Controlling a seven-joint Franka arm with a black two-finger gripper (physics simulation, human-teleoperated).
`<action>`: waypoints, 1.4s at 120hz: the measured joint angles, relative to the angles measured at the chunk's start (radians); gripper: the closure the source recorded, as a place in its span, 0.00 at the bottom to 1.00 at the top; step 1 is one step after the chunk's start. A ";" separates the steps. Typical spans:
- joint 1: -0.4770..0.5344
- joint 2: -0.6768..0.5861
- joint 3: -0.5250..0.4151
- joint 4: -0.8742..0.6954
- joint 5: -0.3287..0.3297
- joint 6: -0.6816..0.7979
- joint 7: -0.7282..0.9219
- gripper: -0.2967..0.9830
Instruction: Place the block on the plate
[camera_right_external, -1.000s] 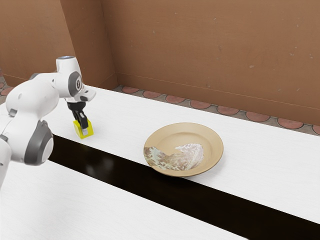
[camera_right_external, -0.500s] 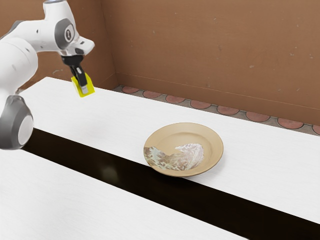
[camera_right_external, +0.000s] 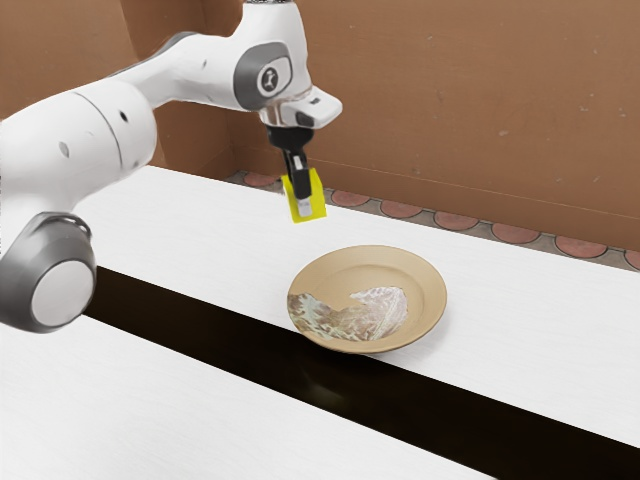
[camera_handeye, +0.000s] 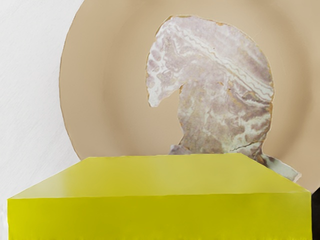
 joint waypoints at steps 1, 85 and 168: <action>-0.003 0.002 -0.005 0.002 0.003 0.000 -0.004 0.46; -0.109 0.083 -0.021 -0.131 0.036 0.109 -0.241 0.40; -0.108 -0.418 -0.008 -0.211 0.060 -0.088 -0.276 0.24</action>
